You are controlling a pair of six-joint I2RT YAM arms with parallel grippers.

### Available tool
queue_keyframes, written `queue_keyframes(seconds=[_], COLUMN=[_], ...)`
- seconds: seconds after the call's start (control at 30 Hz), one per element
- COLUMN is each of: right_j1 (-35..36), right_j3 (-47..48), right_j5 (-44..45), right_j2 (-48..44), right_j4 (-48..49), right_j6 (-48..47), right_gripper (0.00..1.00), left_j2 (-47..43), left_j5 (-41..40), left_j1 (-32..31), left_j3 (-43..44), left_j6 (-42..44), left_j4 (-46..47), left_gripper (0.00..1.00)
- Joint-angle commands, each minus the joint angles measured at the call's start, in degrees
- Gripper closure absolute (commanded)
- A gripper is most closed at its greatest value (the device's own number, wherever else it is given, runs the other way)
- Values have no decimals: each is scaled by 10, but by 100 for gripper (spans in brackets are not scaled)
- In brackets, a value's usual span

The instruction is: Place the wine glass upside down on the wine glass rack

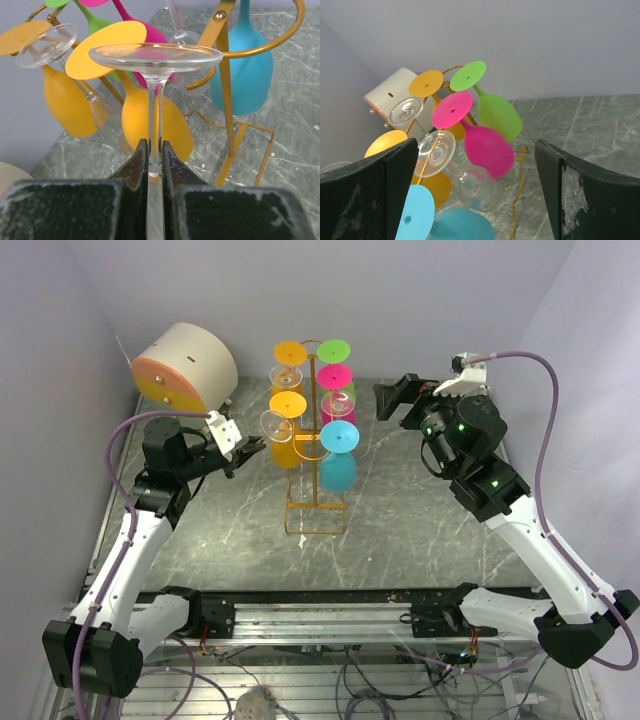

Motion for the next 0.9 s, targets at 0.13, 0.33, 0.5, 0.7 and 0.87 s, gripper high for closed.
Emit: queue_keyframes(seconds=[0.13, 0.33, 0.5, 0.7, 0.87], right_j1=[-7, -9, -10, -10, -11], right_j3=[-11, -12, -12, -12, -11], right_j5=[-3, -3, -3, -2, -4], right_j2=[-14, -17, -18, -18, -16], right_j4=[2, 0, -4, -5, -3], right_j6=[8, 9, 10, 11, 13], right_gripper=[0, 0, 0, 0, 0], left_j2=[13, 19, 20, 22, 30], left_j5=[40, 46, 63, 78, 70], left_j1=[-5, -9, -13, -22, -26], left_j3=[36, 34, 22, 18, 19], left_j6=[63, 61, 53, 56, 60], left_j4=[-34, -22, 2, 0, 1], left_gripper=[93, 93, 93, 93, 93])
